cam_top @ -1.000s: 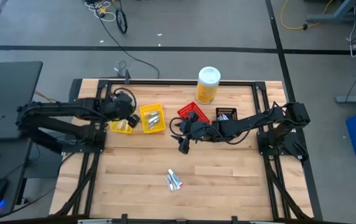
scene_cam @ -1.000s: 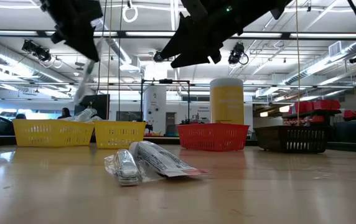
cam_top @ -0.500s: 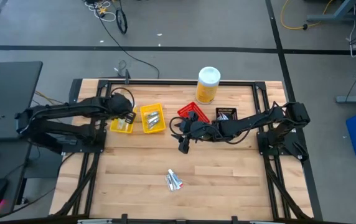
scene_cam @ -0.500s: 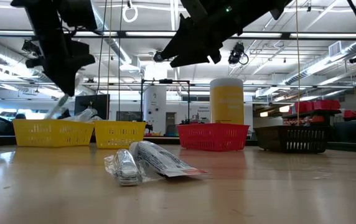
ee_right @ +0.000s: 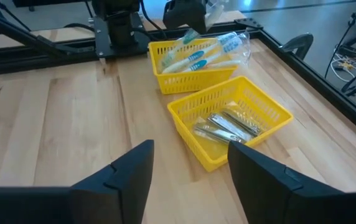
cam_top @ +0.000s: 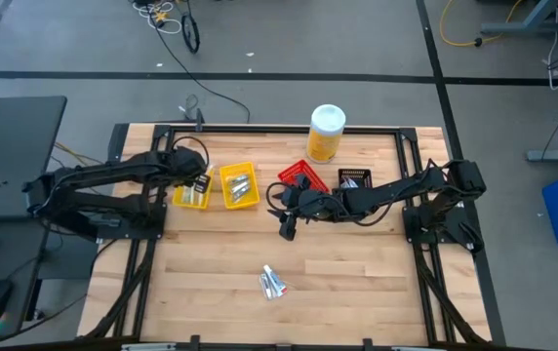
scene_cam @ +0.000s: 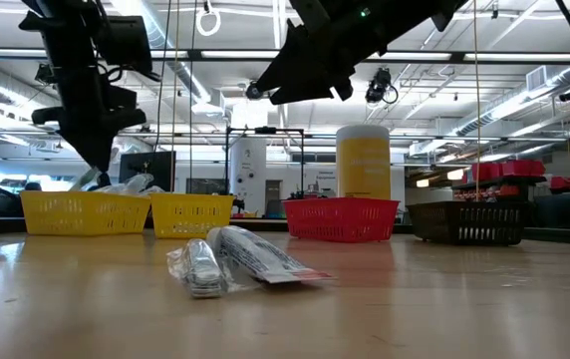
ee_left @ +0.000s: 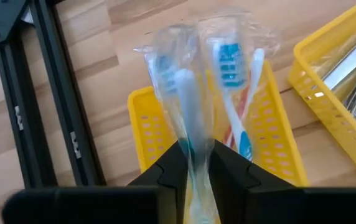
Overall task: Pick & Place Travel size toiletries
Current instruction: Put the green toothbrush into the left yellow bin, then put the silver nail cutter into the right yellow bin
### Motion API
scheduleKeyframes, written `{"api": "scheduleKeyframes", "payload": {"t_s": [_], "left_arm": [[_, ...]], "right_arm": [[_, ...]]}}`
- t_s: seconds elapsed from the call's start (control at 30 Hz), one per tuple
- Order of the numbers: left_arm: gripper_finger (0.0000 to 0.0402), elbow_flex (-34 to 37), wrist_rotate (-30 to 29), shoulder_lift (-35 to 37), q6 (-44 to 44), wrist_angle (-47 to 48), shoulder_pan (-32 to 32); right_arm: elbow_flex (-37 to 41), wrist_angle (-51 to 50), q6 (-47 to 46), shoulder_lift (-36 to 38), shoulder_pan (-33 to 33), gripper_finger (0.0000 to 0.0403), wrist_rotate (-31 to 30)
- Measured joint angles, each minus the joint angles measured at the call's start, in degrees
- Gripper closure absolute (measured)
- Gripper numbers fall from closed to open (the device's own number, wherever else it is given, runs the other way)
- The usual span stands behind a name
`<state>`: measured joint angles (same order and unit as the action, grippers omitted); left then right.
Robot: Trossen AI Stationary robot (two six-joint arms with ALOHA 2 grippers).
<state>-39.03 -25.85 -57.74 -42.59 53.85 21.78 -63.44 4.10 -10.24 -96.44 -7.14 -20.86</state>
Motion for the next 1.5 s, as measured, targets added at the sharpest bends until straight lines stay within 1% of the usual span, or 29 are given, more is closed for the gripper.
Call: {"api": "scheduleKeyframes", "payload": {"t_s": [0.13, 0.43, 0.6, 0.7, 0.87, 0.93, 1.03, 1.13, 1.23, 1.33, 1.5], "left_arm": [[0.0321, 0.00, 0.01, 0.00, 0.06, -0.36, 0.51], [0.0286, 0.00, 0.00, 0.00, 0.17, -0.84, 0.51], [0.0274, 0.00, 0.00, 0.00, 0.19, -0.92, 0.51], [0.0270, 0.00, 0.00, 0.00, 2.19, -1.84, 0.51], [0.0269, -0.02, 1.06, 0.00, 5.74, -9.68, 0.30], [0.0269, -0.02, 3.36, 0.00, 7.48, -13.98, 0.17], [0.0269, -0.04, 8.59, 0.00, 11.25, -20.29, -0.56], [0.0269, -0.06, 14.10, 0.00, 15.99, -24.99, -2.42], [0.0269, -0.07, 17.87, 0.00, 19.89, -27.60, -5.65], [0.0269, -0.07, 19.55, 0.00, 22.20, -29.28, -10.02], [0.0269, -0.07, 19.71, -0.02, 25.76, -32.35, -18.56]], "right_arm": [[0.00, -0.02, 0.00, 0.00, 0.00, 0.0189, 0.02], [0.00, -0.02, 0.00, 0.00, 0.00, 0.0168, 0.07], [0.00, -0.02, -0.01, 0.00, 0.00, 0.0159, 0.09], [0.00, -0.02, 0.00, 0.00, 0.00, 0.0155, 0.07], [0.00, 0.00, 0.39, 0.00, 0.00, 0.0153, 0.06], [0.00, 0.00, 0.66, 0.00, 0.02, 0.0157, 0.04], [0.00, 0.00, 1.18, 0.00, 0.39, 0.0164, 0.08], [0.00, -0.02, 1.70, 0.00, 1.01, 0.0170, 0.09], [0.01, -0.03, 1.70, 0.00, 1.58, 0.0175, 0.09], [0.02, -0.06, 1.70, 0.00, 1.94, 0.0179, 0.09], [0.02, -0.46, 1.70, 0.00, 2.01, 0.0184, 0.16]]}}
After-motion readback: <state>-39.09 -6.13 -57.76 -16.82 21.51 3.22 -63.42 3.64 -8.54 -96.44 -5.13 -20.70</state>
